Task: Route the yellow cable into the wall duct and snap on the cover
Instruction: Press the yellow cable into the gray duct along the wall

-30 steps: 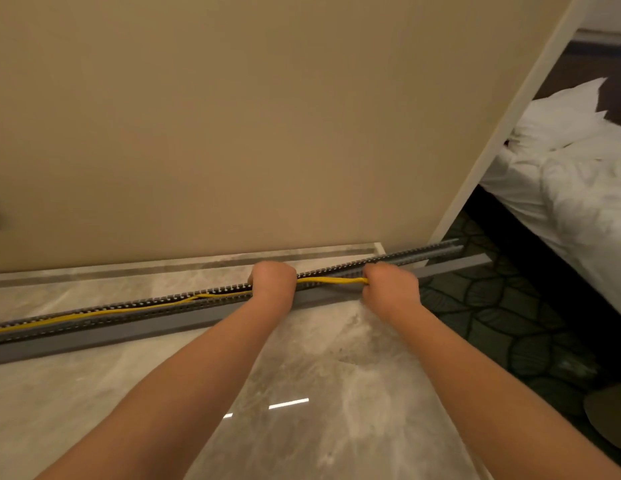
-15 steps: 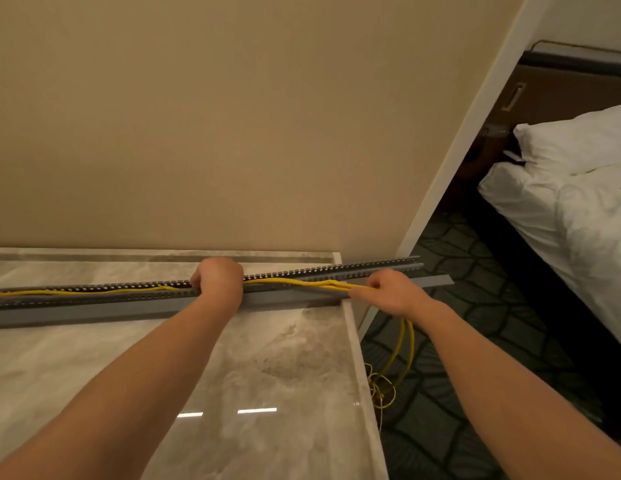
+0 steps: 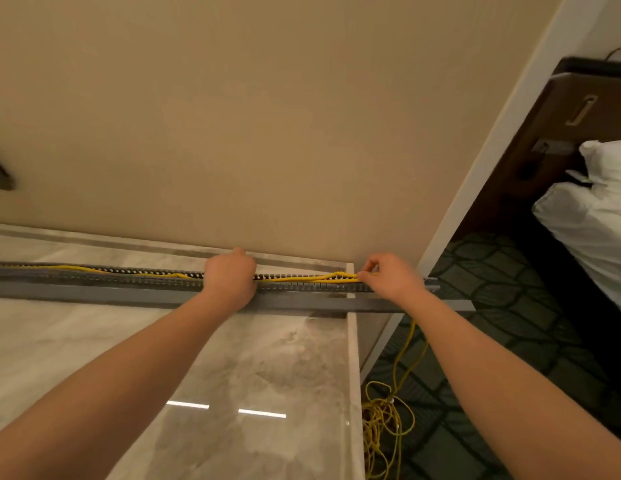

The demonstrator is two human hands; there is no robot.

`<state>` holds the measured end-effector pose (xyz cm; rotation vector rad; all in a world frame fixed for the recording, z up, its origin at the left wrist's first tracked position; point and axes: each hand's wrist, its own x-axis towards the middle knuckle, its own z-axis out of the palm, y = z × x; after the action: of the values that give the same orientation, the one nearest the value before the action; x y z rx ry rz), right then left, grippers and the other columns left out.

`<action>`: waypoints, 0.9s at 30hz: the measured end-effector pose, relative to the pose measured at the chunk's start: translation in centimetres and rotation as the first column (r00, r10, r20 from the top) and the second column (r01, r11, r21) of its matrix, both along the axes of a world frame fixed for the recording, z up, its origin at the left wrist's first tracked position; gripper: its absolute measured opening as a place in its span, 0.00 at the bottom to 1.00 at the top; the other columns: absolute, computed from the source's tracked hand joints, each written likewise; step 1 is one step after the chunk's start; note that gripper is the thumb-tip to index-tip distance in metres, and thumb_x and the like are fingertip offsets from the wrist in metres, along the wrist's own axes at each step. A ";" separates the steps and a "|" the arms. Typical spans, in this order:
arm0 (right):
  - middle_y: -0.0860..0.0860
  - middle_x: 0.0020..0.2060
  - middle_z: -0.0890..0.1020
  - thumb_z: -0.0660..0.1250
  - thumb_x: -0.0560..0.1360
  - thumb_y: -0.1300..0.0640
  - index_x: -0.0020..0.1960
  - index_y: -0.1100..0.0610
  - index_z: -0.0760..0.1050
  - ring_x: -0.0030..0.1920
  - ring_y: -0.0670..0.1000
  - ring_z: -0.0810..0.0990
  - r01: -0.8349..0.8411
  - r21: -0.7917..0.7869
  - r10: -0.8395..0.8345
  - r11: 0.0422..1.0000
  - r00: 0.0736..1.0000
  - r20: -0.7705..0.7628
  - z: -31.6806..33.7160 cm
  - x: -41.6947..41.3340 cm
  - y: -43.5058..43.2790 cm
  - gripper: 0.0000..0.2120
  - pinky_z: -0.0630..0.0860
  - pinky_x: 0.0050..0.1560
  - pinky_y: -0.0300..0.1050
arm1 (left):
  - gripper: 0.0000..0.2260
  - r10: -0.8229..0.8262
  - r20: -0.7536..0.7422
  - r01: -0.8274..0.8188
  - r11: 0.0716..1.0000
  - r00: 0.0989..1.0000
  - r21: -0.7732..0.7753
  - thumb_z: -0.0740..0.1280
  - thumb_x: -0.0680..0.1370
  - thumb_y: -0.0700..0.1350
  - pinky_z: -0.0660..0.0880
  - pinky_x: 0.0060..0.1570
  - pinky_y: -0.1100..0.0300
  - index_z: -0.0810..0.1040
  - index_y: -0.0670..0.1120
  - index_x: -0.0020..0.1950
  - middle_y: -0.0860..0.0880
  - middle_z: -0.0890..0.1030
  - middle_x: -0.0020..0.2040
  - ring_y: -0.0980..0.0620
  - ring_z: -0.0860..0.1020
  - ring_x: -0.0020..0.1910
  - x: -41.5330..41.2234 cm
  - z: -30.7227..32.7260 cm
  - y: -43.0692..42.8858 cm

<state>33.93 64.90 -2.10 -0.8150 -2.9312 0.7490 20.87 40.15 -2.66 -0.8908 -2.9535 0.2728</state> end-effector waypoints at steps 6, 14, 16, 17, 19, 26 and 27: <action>0.48 0.35 0.79 0.67 0.74 0.49 0.34 0.47 0.72 0.40 0.50 0.78 0.022 0.065 -0.027 0.998 0.997 0.075 0.0 -0.5 0.0 0.11 0.74 0.39 0.45 | 0.15 -0.354 0.075 0.304 0.879 0.932 0.367 0.63 0.78 0.48 0.74 0.50 0.53 0.75 0.54 0.64 0.51 0.77 0.58 0.48 0.76 0.59 4.3 -1.1 6.8; 0.50 0.41 0.81 0.65 0.74 0.51 0.40 0.49 0.76 0.45 0.54 0.80 -0.104 0.215 0.070 0.971 0.985 0.159 0.1 -1.5 0.3 0.05 0.77 0.44 0.48 | 0.12 -0.330 0.042 0.278 0.851 0.943 0.446 0.65 0.77 0.52 0.74 0.45 0.54 0.79 0.54 0.60 0.53 0.77 0.55 0.49 0.77 0.53 5.3 -3.5 9.9; 0.51 0.43 0.82 0.64 0.75 0.51 0.43 0.51 0.77 0.46 0.55 0.80 -0.141 0.242 0.100 0.960 0.979 0.176 0.1 -1.9 0.2 0.05 0.77 0.45 0.48 | 0.12 -0.322 0.050 0.270 0.862 0.946 0.430 0.65 0.77 0.53 0.73 0.43 0.54 0.80 0.52 0.58 0.52 0.75 0.55 0.49 0.77 0.51 5.3 -3.5 10.2; 0.52 0.43 0.82 0.64 0.75 0.51 0.45 0.52 0.77 0.46 0.55 0.79 -0.154 0.252 0.108 0.955 0.977 0.184 0.0 -2.0 0.3 0.06 0.77 0.45 0.48 | 0.12 -0.321 0.031 0.284 0.875 0.947 0.393 0.64 0.77 0.53 0.73 0.42 0.54 0.80 0.51 0.57 0.51 0.75 0.55 0.49 0.77 0.52 5.3 -3.3 10.5; 0.54 0.46 0.81 0.62 0.76 0.51 0.49 0.54 0.74 0.47 0.57 0.79 -0.158 0.239 0.113 0.958 0.975 0.192 -0.3 -1.9 0.5 0.07 0.75 0.45 0.49 | 0.12 -0.362 -0.011 0.352 0.897 0.932 0.268 0.62 0.78 0.52 0.70 0.40 0.54 0.80 0.48 0.55 0.49 0.75 0.54 0.47 0.76 0.53 5.3 -2.9 11.1; 0.54 0.42 0.76 0.64 0.73 0.53 0.47 0.54 0.66 0.45 0.58 0.76 -0.120 0.129 0.097 0.984 0.980 0.173 -0.2 -0.8 0.7 0.08 0.70 0.40 0.46 | 0.06 -0.394 -0.046 0.394 0.919 0.918 -0.009 0.68 0.74 0.42 0.68 0.37 0.57 0.81 0.46 0.50 0.48 0.78 0.50 0.46 0.78 0.50 6.0 -1.4 12.3; 0.53 0.41 0.76 0.65 0.72 0.52 0.46 0.54 0.67 0.45 0.57 0.76 -0.110 0.139 0.084 0.984 0.980 0.183 0.0 -0.4 1.0 0.09 0.70 0.40 0.46 | 0.07 -0.366 -0.017 0.367 0.930 0.930 0.002 0.66 0.75 0.39 0.67 0.37 0.56 0.80 0.44 0.52 0.46 0.76 0.52 0.44 0.77 0.50 6.0 -1.4 12.6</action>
<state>33.51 65.88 -2.14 -0.7673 -3.1571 0.4757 26.89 52.75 -4.09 -1.4023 -2.6944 0.2508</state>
